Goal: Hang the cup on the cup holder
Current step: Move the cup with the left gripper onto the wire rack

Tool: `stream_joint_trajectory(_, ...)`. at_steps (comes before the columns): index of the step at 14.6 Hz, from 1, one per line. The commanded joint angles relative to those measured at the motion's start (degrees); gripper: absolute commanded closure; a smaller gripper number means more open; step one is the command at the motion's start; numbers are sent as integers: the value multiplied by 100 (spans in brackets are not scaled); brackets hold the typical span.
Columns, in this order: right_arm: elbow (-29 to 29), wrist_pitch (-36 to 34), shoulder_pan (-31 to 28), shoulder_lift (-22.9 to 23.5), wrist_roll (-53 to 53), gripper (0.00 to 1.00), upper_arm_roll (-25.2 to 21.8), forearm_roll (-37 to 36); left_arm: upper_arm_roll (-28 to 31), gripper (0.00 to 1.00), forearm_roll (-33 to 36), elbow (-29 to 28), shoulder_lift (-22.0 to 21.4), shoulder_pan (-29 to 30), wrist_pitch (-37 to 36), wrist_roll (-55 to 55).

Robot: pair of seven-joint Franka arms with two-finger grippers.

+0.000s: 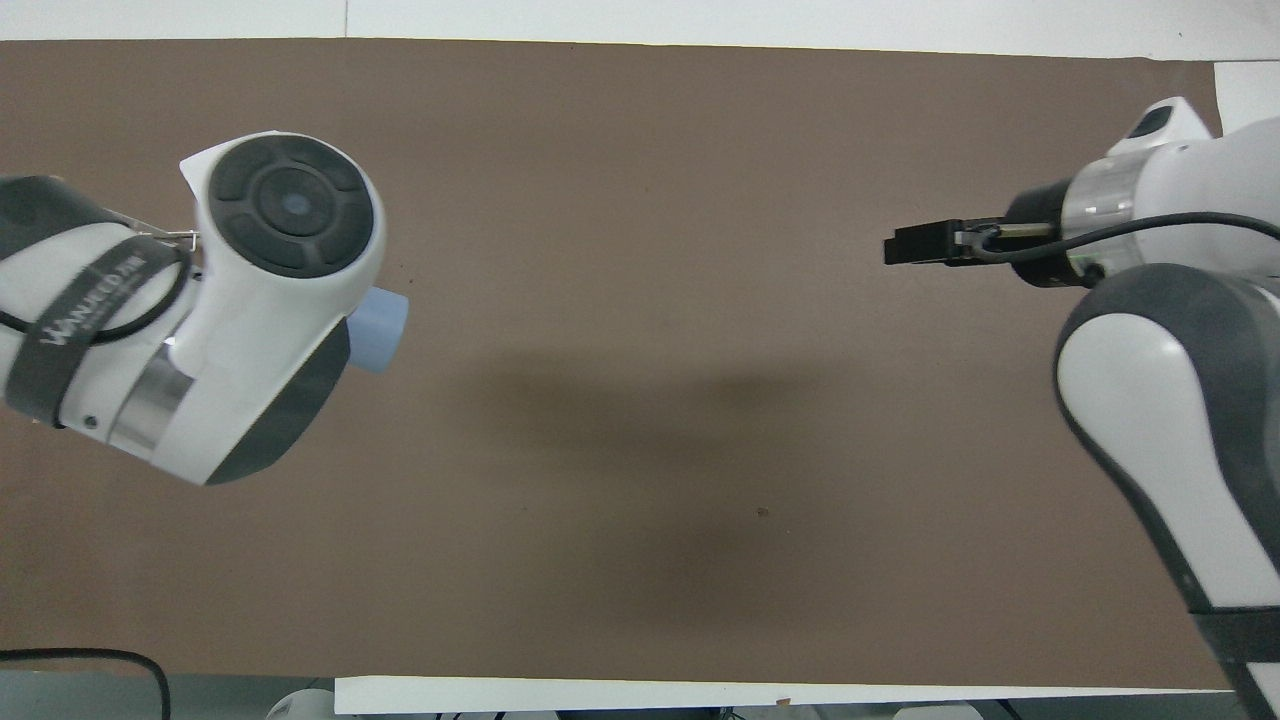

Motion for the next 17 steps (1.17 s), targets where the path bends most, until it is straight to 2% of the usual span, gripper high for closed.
stream_joint_trajectory(1, 743, -1362, -704, -46, 1, 0, 65, -742, 43, 100, 1584, 102, 541, -61, -354, -76)
stream_joint_trajectory(3, 1638, -2478, -925, -11, -8, 0, 74, -1463, 52, 100, 3024, 128, 970, 36, -626, -267)
stream_joint_trajectory(4, 1991, -2832, -978, 77, -17, 0, 74, -1553, 61, 100, 3571, 224, 1312, 149, -741, -373)
stream_joint_trajectory(5, 2099, -2957, -909, 208, -25, 0, 39, -1632, 61, 100, 4063, 329, 1637, 264, -942, -540)
stream_joint_trajectory(6, 2152, -3080, -726, 218, -17, 0, -135, -1642, 61, 100, 4477, 287, 1727, 386, -1101, -742)
stream_joint_trajectory(7, 2161, -3081, -263, 244, -17, 0, -563, -1650, 61, 100, 4734, 269, 1772, 510, -1198, -865)
stream_joint_trajectory(8, 2170, -3134, 47, 262, -34, 0, -942, -1633, 61, 100, 4832, 269, 1798, 537, -1208, -997)
stream_joint_trajectory(11, 2083, -3371, 199, 157, -34, 0, -1015, -1633, 52, 100, 5088, 225, 1807, 792, -1208, -1217)
stream_joint_trajectory(17, 2012, -3415, 173, 69, -25, 0, -981, -1773, 17, 100, 4922, -161, 1790, 898, -988, -1649)
